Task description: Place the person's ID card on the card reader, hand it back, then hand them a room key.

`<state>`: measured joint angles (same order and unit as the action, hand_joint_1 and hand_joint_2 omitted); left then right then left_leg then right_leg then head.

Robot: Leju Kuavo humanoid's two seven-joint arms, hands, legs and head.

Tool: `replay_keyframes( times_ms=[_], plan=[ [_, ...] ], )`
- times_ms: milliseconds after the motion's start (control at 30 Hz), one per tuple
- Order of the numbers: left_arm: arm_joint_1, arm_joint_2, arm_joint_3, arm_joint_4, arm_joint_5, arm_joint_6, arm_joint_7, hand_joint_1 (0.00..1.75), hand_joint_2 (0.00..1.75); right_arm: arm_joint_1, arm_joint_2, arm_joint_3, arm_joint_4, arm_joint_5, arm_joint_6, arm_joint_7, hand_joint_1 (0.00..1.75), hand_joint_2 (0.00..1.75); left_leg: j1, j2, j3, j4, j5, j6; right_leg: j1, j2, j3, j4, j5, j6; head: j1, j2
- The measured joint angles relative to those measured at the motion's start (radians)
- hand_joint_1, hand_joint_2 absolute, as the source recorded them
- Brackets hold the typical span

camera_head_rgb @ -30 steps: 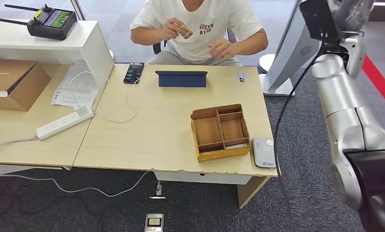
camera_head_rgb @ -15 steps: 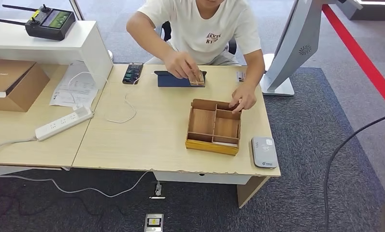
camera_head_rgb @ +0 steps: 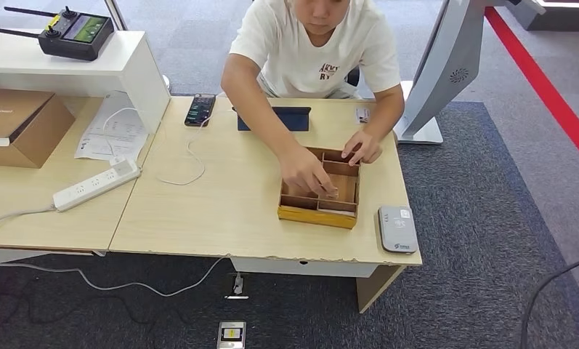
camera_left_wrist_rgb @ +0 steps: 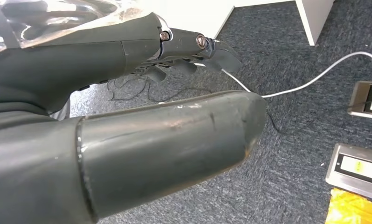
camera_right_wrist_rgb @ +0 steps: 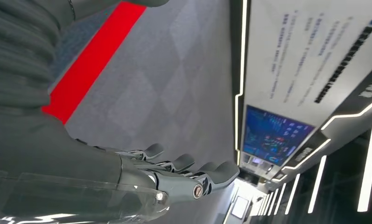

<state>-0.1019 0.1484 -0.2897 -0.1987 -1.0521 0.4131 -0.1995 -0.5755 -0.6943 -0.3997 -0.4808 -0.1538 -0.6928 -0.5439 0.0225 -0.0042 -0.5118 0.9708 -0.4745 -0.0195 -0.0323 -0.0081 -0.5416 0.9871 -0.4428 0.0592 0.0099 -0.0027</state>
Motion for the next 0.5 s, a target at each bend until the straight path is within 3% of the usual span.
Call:
replay_keyframes(
  times_ms=[233, 500],
  plan=[
    [-0.002, -0.001, 0.013, 0.000, 0.013, 0.000, 0.012, 0.00, 0.00, 0.098, 0.014, -0.075, 0.076, 0.065, -0.002, 0.081, 0.00, 1.75, 0.000, 0.000, 0.000, 0.000, 0.000, 0.000, 0.000, 0.000, 0.000, 0.000, 0.000, 0.000, 0.000, 0.000],
    [-0.003, -0.003, 0.019, 0.000, 0.012, 0.000, 0.029, 0.00, 0.00, 0.205, 0.081, -0.211, 0.152, 0.413, -0.003, 0.267, 0.00, 1.75, 0.000, 0.000, 0.000, 0.000, 0.000, 0.000, 0.000, 0.000, 0.000, 0.000, -0.001, 0.000, 0.000, 0.000]
  ],
)
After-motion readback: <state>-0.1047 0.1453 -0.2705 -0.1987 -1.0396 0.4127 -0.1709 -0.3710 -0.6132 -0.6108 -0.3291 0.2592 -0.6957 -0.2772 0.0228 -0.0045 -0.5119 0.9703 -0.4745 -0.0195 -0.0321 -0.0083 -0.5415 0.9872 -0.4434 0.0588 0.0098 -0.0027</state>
